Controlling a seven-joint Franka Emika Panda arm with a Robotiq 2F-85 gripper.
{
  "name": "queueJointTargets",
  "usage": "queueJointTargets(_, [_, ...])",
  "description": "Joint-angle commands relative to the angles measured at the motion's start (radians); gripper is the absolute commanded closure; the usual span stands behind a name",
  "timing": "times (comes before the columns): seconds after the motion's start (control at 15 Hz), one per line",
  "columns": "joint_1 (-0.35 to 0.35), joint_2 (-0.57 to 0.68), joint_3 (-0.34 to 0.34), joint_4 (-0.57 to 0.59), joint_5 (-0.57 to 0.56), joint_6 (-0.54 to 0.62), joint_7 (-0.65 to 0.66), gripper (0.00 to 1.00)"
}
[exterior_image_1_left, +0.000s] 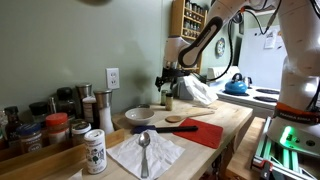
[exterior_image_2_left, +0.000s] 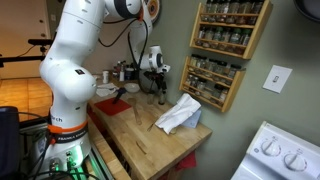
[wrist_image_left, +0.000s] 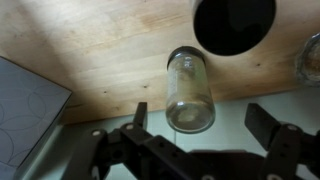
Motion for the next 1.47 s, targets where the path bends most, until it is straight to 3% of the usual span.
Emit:
queueJointTargets(0.0, [0.035,0.04,-0.036,0.027,0.039,0.004,-0.02,0.03])
queueJointTargets(0.27, [0.046,0.069,-0.048,0.049,0.065,-0.003,-0.033,0.15])
queueJointTargets(0.53, [0.054,0.094,-0.057,0.065,0.099,-0.001,-0.037,0.58])
queueJointTargets(0.67, [0.06,0.096,-0.063,0.073,0.106,-0.005,-0.039,0.72])
queueJointTargets(1.4, [0.085,-0.037,-0.115,-0.03,0.045,-0.033,-0.056,0.72])
